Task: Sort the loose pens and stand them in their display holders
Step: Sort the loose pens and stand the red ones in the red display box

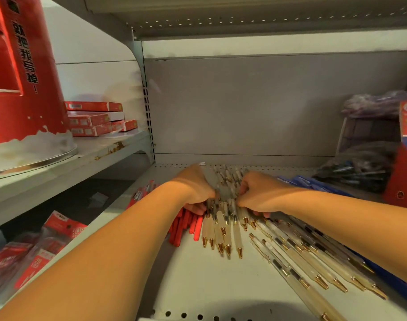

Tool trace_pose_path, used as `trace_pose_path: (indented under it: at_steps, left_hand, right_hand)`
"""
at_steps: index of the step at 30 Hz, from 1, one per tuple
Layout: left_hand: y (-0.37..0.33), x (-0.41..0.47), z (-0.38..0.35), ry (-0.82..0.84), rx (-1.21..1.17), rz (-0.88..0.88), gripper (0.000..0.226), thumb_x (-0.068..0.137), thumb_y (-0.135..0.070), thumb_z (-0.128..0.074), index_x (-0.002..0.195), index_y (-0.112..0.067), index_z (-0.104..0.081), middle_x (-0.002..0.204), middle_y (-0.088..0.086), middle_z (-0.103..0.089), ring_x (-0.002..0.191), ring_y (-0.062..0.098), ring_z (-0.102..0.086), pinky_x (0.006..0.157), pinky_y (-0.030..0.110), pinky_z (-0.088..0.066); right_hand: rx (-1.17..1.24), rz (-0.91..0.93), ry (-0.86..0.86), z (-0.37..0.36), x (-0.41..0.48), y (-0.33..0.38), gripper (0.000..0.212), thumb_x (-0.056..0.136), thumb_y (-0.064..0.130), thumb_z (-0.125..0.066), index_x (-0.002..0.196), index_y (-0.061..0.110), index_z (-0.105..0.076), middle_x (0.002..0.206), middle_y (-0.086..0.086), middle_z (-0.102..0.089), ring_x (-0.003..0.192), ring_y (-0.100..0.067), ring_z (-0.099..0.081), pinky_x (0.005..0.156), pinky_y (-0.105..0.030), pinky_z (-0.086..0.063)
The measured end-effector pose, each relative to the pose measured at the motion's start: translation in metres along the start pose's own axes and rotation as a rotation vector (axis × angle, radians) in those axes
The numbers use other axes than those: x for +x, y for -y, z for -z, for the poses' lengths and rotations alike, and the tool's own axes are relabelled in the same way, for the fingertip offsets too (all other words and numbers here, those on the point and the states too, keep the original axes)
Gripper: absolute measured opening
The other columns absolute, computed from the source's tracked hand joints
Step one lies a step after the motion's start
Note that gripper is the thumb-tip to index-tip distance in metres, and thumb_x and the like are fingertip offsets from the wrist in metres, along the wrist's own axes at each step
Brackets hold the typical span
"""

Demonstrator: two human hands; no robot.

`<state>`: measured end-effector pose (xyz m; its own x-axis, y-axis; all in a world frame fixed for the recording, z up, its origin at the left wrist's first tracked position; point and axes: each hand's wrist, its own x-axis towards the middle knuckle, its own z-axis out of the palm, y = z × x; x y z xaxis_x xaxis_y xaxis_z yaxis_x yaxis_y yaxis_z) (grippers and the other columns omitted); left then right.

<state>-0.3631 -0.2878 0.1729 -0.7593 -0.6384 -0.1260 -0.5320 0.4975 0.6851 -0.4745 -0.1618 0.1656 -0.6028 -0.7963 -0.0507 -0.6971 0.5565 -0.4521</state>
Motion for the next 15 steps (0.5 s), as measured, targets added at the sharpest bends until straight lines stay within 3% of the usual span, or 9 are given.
trace_pose_path:
  at_steps: [5,11,15]
  left_hand:
    - [0.002,0.007,0.003,-0.05,0.012,-0.006,0.014,0.098,-0.017,-0.058,0.094,-0.004,-0.06,0.079,0.014,-0.067,0.047,0.014,-0.066,0.057,0.032,-0.062]
    - [0.001,0.012,0.005,-0.073,0.004,0.046,0.02,0.096,-0.018,-0.061,0.097,0.003,-0.061,0.072,0.018,-0.07,0.045,0.02,-0.068,0.051,0.032,-0.061]
    - [0.002,0.011,0.007,-0.058,0.023,0.027,0.023,0.095,-0.021,-0.064,0.098,0.001,-0.062,0.074,0.017,-0.07,0.044,0.018,-0.067,0.05,0.029,-0.059]
  right_hand:
    - [0.124,-0.022,0.027,0.007,-0.009,0.006,0.007,0.091,0.001,-0.058,0.095,0.006,-0.06,0.068,-0.01,-0.07,0.042,-0.012,-0.063,0.043,-0.018,-0.048]
    - [0.227,0.059,0.241,0.006,-0.035,0.014,0.015,0.09,0.014,-0.068,0.1,0.011,-0.057,0.062,-0.007,-0.07,0.051,-0.015,-0.067,0.051,-0.02,-0.053]
    - [0.275,0.056,0.24,0.006,-0.018,0.015,0.014,0.091,0.014,-0.068,0.098,0.005,-0.061,0.066,-0.011,-0.07,0.048,-0.016,-0.064,0.042,-0.021,-0.05]
